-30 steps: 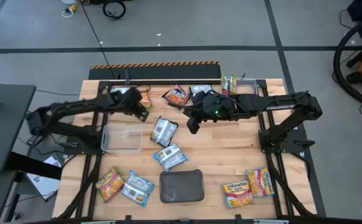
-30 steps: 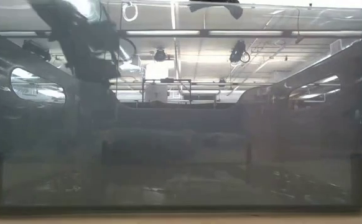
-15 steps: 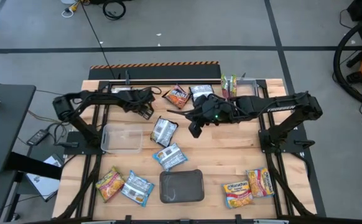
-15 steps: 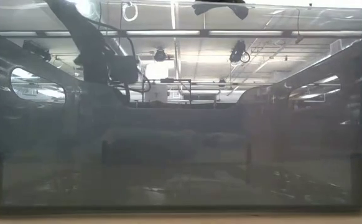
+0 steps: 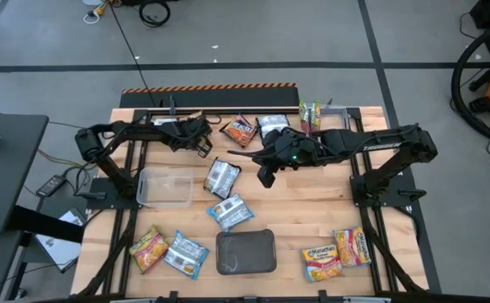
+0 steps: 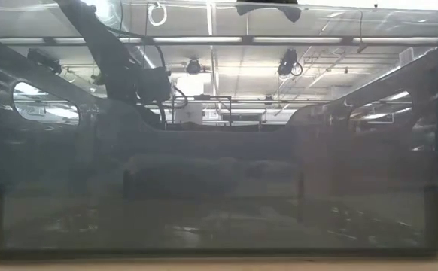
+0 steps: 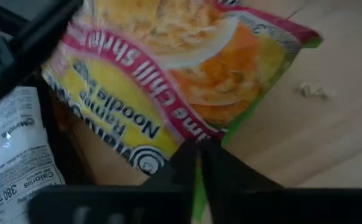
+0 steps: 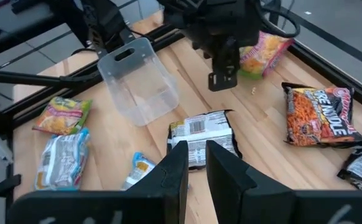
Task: Sort Maruchan noodles
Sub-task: Put the green noodle pack into the top transparent bin
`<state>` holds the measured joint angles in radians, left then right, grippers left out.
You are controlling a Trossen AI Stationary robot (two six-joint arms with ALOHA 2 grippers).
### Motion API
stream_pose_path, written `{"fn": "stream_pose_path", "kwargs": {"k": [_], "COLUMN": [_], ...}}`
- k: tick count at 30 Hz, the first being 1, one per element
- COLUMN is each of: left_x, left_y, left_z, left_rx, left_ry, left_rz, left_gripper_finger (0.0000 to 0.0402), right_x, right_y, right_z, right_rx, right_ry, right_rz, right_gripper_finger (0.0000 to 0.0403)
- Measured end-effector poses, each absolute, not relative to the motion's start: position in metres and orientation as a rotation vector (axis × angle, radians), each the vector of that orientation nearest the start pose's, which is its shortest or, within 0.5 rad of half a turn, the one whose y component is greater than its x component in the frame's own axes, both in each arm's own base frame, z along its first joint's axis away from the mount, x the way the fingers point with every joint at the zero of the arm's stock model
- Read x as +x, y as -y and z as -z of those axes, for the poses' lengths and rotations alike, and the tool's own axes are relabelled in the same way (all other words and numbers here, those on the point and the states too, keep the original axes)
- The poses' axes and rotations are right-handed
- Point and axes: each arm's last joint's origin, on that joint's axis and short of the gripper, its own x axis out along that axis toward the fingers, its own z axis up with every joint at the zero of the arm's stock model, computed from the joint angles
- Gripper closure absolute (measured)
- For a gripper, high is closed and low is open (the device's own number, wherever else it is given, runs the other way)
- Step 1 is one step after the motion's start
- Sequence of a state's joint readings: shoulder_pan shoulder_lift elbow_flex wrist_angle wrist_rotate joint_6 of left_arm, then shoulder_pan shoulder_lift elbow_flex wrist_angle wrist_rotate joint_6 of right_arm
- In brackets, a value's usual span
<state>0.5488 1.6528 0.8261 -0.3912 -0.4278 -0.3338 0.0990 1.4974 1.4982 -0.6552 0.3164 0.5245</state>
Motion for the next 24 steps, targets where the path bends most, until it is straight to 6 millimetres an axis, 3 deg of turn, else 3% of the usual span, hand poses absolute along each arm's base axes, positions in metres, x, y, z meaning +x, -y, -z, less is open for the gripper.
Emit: {"fn": "stream_pose_path", "kwargs": {"k": [4,7,16,20,24], "left_x": [0.236,0.239,0.270,0.273,0.266], "left_y": [-0.159,-0.155,-0.137,-0.132,-0.136], "left_z": [-0.138,-0.148,-0.218,-0.234,-0.229], "left_rx": [-0.403,-0.455,-0.472,-0.360,-0.320], "left_ry": [-1.121,-1.148,-1.096,-1.126,-1.171], "left_rz": [-0.984,-0.905,-0.715,-0.797,-0.847], "left_gripper_finger": [0.0395,0.0397,0.0399,0.0395,0.0358], "right_x": [0.312,0.306,0.310,0.311,0.309], "right_y": [-0.022,-0.020,-0.024,-0.025,-0.025], "right_z": [-0.376,-0.380,-0.375,-0.371,-0.370], "right_rx": [0.329,0.244,-0.109,-0.140,-0.120], "right_ry": [-0.562,-0.561,-0.617,-0.649,-0.660], "right_rz": [0.360,0.376,0.317,0.312,0.321], "right_gripper_finger": [0.0341,0.0341,0.0333,0.0315,0.0291]}}
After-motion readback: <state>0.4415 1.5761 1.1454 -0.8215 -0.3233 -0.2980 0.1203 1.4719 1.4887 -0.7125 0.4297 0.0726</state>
